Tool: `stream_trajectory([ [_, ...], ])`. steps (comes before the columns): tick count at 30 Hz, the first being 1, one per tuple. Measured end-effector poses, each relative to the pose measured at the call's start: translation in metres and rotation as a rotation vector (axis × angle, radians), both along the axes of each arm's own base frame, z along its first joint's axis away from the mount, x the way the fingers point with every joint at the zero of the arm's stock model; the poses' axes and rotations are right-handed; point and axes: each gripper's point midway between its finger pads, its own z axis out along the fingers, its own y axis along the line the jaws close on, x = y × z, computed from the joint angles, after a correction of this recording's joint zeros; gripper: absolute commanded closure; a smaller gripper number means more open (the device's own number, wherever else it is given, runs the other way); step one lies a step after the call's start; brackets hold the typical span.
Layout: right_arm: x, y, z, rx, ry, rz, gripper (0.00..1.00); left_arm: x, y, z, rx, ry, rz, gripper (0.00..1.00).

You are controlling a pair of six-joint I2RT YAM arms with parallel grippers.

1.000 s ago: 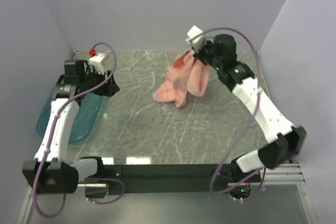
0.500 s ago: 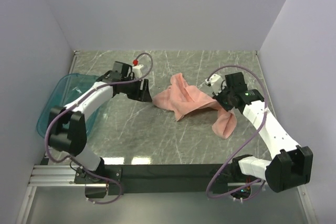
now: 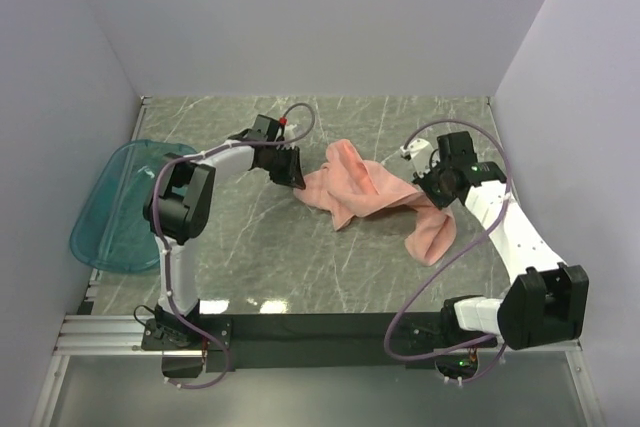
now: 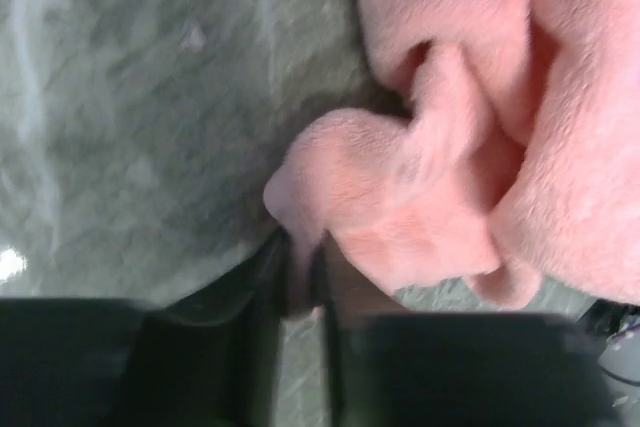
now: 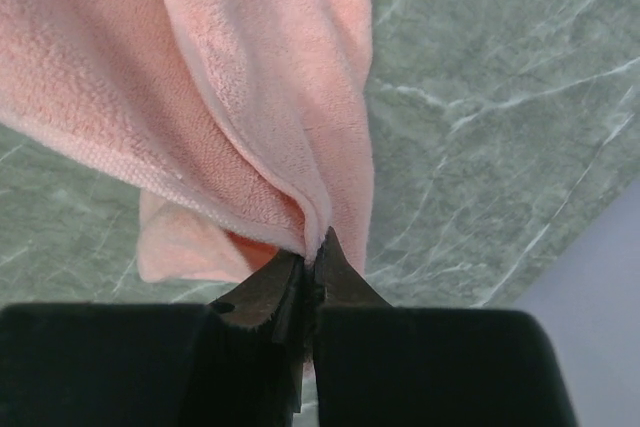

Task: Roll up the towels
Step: Flatten the towel

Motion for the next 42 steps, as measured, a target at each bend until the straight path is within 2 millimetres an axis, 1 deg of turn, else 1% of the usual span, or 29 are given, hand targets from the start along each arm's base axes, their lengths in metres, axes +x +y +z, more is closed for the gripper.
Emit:
stream_trajectory([
  [2,0.007,-0.002,0.002,-0.003,0.000,-0.002,1.00,0.005,-0.005,0.000,-0.009,0.010,-0.003,0.99],
  [4,0.017,-0.003,0.007,-0.005,-0.007,-0.005,1.00,0.012,-0.008,0.006,-0.015,0.007,-0.009,0.99],
  [7,0.033,-0.003,0.017,-0.001,-0.023,-0.001,1.00,0.020,-0.005,0.021,-0.013,-0.020,-0.017,0.99],
  [10,0.042,0.001,0.027,0.012,-0.037,0.040,1.00,0.018,0.018,0.041,0.043,-0.070,-0.036,1.00],
  [13,0.034,0.006,0.027,0.020,-0.011,0.102,1.00,0.013,0.049,0.078,0.138,-0.195,-0.095,1.00],
  [14,0.030,0.009,0.024,0.018,0.000,0.131,1.00,0.008,0.058,0.095,0.170,-0.251,-0.129,1.00],
  [15,0.024,0.010,0.019,0.013,0.014,0.156,1.00,0.000,0.065,0.111,0.198,-0.301,-0.168,1.00],
  [16,0.014,0.013,0.012,0.005,0.037,0.187,1.00,-0.008,0.069,0.122,0.215,-0.337,-0.205,1.00],
  [17,0.003,0.015,0.003,-0.005,0.066,0.222,1.00,-0.022,0.073,0.132,0.238,-0.371,-0.260,1.00],
  [18,-0.009,0.019,-0.005,-0.013,0.095,0.254,1.00,-0.036,0.075,0.136,0.256,-0.389,-0.313,1.00],
  [19,-0.025,0.023,-0.018,-0.026,0.140,0.300,1.00,-0.052,0.076,0.134,0.273,-0.402,-0.365,1.00],
  [20,-0.036,0.025,-0.027,-0.033,0.172,0.327,0.97,-0.071,0.078,0.125,0.290,-0.382,-0.421,0.99],
  [21,-0.051,0.028,-0.037,-0.043,0.214,0.365,0.90,-0.090,0.080,0.112,0.308,-0.353,-0.477,0.99],
  [22,-0.063,0.031,-0.045,-0.049,0.254,0.393,0.72,-0.113,0.084,0.092,0.329,-0.289,-0.540,0.99],
  [23,-0.074,0.032,-0.050,-0.053,0.288,0.411,0.62,-0.127,0.087,0.077,0.343,-0.240,-0.580,0.95],
  [24,-0.081,0.033,-0.053,-0.051,0.315,0.423,0.44,-0.143,0.093,0.058,0.362,-0.169,-0.618,0.91],
  [25,-0.085,0.032,-0.054,-0.050,0.334,0.419,0.43,-0.154,0.099,0.043,0.379,-0.108,-0.639,0.81],
  [26,-0.086,0.031,-0.053,-0.048,0.344,0.420,0.43,-0.163,0.106,0.031,0.396,-0.053,-0.654,0.74],
  [27,-0.086,0.031,-0.051,-0.037,0.357,0.412,0.43,-0.167,0.111,0.025,0.405,-0.016,-0.656,0.69],
  [28,-0.085,0.030,-0.048,-0.021,0.368,0.397,0.43,-0.168,0.114,0.024,0.405,-0.001,-0.651,0.61],
  [29,-0.081,0.029,-0.043,-0.004,0.369,0.377,0.43,-0.166,0.116,0.025,0.400,0.000,-0.641,0.56],
  [30,-0.075,0.026,-0.038,0.011,0.362,0.349,0.44,-0.165,0.118,0.028,0.393,-0.002,-0.632,0.54],
  [31,-0.068,0.022,-0.032,0.035,0.355,0.316,0.44,-0.160,0.120,0.032,0.384,-0.012,-0.617,0.48],
  [33,-0.052,0.014,-0.019,0.076,0.327,0.249,0.48,-0.149,0.123,0.042,0.363,-0.033,-0.582,0.43],
  [35,-0.042,0.006,-0.012,0.099,0.308,0.196,0.51,-0.132,0.124,0.056,0.346,-0.078,-0.542,0.43],
  [36,-0.040,0.003,-0.011,0.103,0.305,0.177,0.52,-0.120,0.125,0.065,0.340,-0.108,-0.515,0.43],
  [39,-0.042,0.003,-0.014,0.106,0.319,0.158,0.55,-0.082,0.119,0.090,0.314,-0.188,-0.460,0.44],
  [40,-0.043,0.003,-0.016,0.103,0.322,0.155,0.55,-0.068,0.115,0.096,0.299,-0.212,-0.444,0.44],
  [42,-0.043,0.004,-0.019,0.087,0.324,0.150,0.55,-0.048,0.110,0.100,0.264,-0.223,-0.414,0.44],
])
